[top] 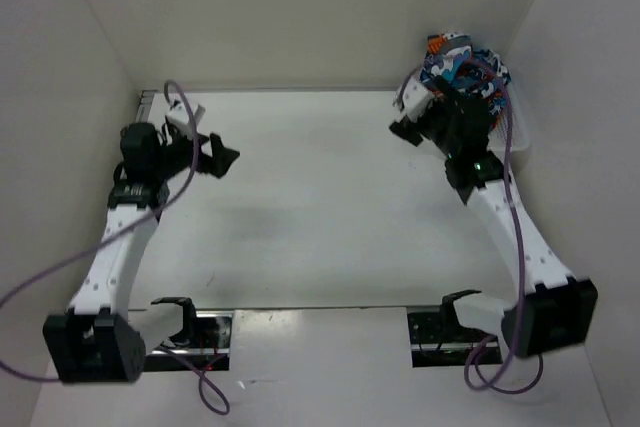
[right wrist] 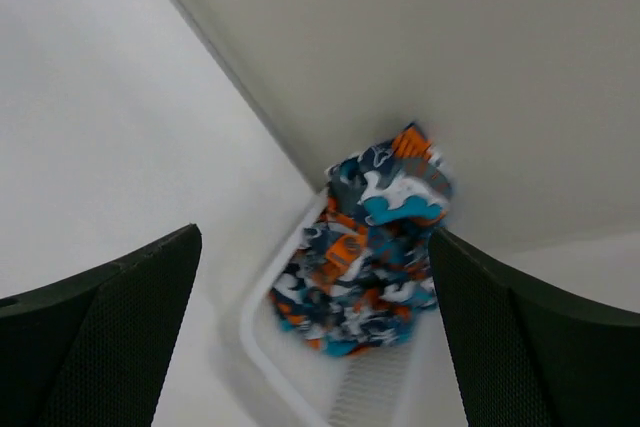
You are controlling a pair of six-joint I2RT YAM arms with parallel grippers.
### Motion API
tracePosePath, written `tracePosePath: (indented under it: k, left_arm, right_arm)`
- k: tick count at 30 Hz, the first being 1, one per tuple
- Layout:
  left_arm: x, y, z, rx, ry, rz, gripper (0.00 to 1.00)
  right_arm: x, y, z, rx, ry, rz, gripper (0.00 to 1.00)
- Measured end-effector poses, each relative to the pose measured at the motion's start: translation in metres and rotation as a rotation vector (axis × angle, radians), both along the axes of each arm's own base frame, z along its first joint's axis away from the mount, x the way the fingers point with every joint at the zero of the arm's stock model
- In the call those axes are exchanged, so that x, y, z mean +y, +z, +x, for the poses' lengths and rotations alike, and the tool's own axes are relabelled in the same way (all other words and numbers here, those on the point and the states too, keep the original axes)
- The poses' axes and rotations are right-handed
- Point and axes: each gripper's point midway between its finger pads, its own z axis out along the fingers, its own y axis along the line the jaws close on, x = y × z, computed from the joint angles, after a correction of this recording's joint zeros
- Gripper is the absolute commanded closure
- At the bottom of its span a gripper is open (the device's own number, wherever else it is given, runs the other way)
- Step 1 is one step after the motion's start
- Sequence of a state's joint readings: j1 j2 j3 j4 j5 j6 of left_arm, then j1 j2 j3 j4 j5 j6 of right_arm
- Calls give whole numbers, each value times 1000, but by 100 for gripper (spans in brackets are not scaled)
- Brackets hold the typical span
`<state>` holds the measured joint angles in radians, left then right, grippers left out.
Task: Fold and stack the shorts
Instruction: Grab the shorts from the pile
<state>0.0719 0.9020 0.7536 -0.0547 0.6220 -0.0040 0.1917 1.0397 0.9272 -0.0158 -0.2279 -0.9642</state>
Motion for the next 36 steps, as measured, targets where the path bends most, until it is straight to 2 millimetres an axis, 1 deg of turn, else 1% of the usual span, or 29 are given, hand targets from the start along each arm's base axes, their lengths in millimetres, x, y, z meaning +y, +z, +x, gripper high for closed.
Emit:
tracePosePath:
  k: [1,2,3,4,5,6,7,9,11,13,15,16,17,18,20,22,24,25,27,28,29,30,31,33,36]
  left_arm:
    - [4,7,29,41,31,9,0]
    - [9,16,53,66,60,21,0]
    - [14,17,80,98,88,30,0]
    - [17,15,103,132,108,39,0]
    - [21,8,122,162,127,47,0]
    - [23,-4,135,201,139,55,0]
    - [23,-19,143,244,145,62,0]
    - [18,-48,148,325,135,70,0]
    - [10,-69,150,383,116,76,0]
    - [3,-82,154,415,98,78,0]
    - [-5,-90,155,431,74,78,0]
    - [-9,-92,154,438,66,79,0]
    - [-12,-93,152,445,58,81,0]
    - [-16,-94,150,450,49,84,0]
    - [-27,-94,148,450,27,89,0]
    - [-36,-95,144,455,8,96,0]
    - [-44,-96,142,457,-10,100,0]
    - [-46,-96,141,458,-14,101,0]
    - [-46,-96,140,462,-14,103,0]
    - [-45,-97,140,462,-10,104,0]
    - [-44,-97,140,463,-7,105,0]
    - [-44,-97,141,463,-4,106,0]
    - [-43,-97,141,462,-1,107,0]
    - [-42,-97,141,462,4,109,0]
    - [-41,-98,142,462,6,110,0]
  right_arm:
    - [-3,7,23,53,-73,79,1]
    - [-5,4,50,126,-147,163,1]
    - [-8,3,74,171,-222,242,1]
    - [-11,-4,96,216,-286,313,1]
    - [-14,-18,113,265,-344,381,1]
    - [-21,-39,126,323,-417,447,1]
    - [-30,-61,132,381,-485,494,1]
    - [-54,-101,140,492,-631,595,1]
    - [-86,-123,153,533,-762,709,1]
    - [-123,-136,165,529,-878,810,1]
    - [-157,-142,170,502,-970,870,1]
    - [-166,-145,171,494,-999,888,1]
    - [-171,-148,172,492,-1016,904,1]
    - [-171,-150,173,495,-1025,919,1]
    - [-164,-155,179,508,-1022,940,1]
    - [-158,-159,187,517,-1012,954,7]
    - [-153,-164,195,527,-1003,963,16]
    - [-151,-166,199,533,-998,968,29]
    - [-149,-172,205,545,-991,981,47]
    - [-147,-175,207,553,-990,986,67]
    - [-147,-177,209,557,-984,984,77]
    - [-146,-179,211,563,-981,990,96]
    - [-146,-179,212,563,-980,989,100]
    - [-146,-179,212,561,-983,997,100]
    - [-147,-171,215,541,-980,1003,100]
